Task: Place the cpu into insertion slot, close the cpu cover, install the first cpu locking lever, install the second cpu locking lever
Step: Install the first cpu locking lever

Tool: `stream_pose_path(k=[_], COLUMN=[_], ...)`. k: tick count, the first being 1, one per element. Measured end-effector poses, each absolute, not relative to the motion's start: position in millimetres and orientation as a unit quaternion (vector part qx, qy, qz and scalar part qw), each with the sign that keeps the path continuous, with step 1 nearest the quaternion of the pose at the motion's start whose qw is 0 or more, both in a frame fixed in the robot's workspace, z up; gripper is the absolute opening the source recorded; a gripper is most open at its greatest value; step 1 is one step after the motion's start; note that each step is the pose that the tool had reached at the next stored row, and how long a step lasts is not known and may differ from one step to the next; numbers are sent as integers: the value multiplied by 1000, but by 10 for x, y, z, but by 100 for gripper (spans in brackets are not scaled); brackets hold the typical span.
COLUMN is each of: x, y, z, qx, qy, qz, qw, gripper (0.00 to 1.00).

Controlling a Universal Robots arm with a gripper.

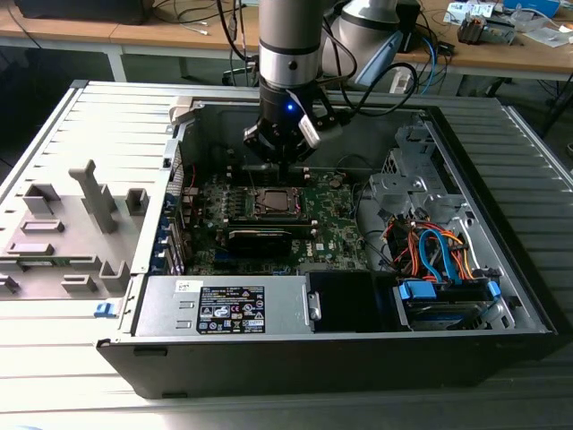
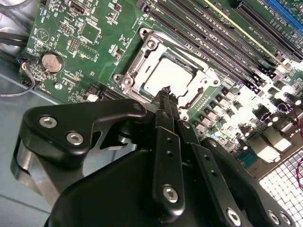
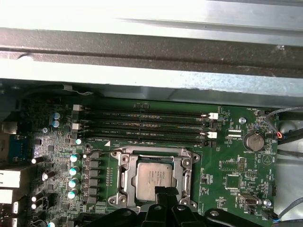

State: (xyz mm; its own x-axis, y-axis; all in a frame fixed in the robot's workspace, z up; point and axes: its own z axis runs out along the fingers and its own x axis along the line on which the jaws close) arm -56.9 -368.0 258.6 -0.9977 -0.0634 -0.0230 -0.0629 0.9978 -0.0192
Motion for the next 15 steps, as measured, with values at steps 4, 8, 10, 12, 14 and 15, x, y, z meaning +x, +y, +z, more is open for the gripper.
stream_pose_path(k=[4,8,10,12,14,15], x=[-577,-607,-618,-636,-648,-651], y=[-3680,-3680,-3680,-3680,-3680,-3680], z=[2587,2587,2587,2587,2587,2587], qx=[-32,-32,-32,-32,-32,-32], qy=[999,999,999,999,999,999], qz=[-9,-9,-9,-9,-9,-9], qw=[12,12,12,12,12,12], gripper=[11,11,11,11,11,11])
